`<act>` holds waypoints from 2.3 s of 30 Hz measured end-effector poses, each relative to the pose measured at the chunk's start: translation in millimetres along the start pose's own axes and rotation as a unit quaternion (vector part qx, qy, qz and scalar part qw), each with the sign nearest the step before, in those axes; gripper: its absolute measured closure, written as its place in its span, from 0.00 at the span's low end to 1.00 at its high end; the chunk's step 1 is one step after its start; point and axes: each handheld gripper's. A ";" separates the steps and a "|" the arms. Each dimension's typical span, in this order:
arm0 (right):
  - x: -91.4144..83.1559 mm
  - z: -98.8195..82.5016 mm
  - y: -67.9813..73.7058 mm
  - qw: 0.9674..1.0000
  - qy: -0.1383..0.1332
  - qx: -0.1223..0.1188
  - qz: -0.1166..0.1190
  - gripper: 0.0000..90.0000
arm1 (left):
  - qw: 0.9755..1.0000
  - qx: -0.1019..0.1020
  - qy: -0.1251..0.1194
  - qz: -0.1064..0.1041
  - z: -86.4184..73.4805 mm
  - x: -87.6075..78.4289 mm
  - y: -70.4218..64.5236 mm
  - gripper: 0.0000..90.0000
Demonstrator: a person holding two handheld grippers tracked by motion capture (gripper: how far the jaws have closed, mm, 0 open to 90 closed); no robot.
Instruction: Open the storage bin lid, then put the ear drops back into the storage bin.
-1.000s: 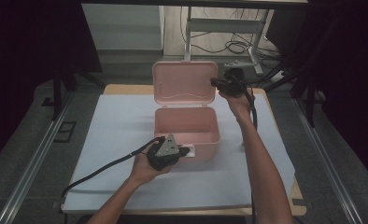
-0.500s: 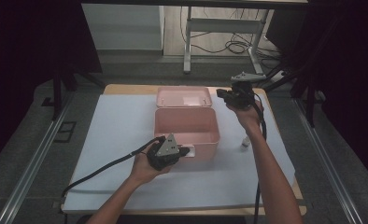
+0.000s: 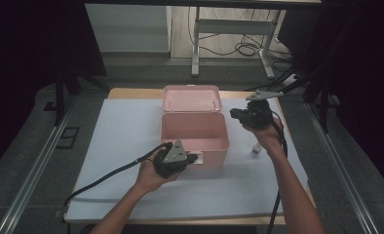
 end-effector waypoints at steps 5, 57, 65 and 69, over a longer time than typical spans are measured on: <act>-1.9 -10.4 3.3 1.000 0.025 -0.010 0.013 0.80 | 1.000 0.002 0.001 0.000 -0.1 -0.1 0.0 1.00; -21.2 -48.1 -28.4 0.975 0.215 -0.036 -0.030 0.49 | 1.000 -0.004 0.001 0.001 0.7 0.1 0.0 1.00; -19.0 -54.9 -41.8 0.965 0.257 -0.031 -0.034 0.46 | 1.000 -0.007 0.000 0.001 0.7 0.4 0.0 1.00; -15.3 -60.6 -48.2 0.959 0.280 -0.026 -0.038 0.45 | 1.000 -0.009 0.001 0.000 1.0 0.4 0.4 1.00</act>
Point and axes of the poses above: each handheld gripper's, and its own axes: x roughly forward along the jaws, z roughly out of its top, y roughly to its left, and after that the axes turned 9 degrees about -y, right-handed
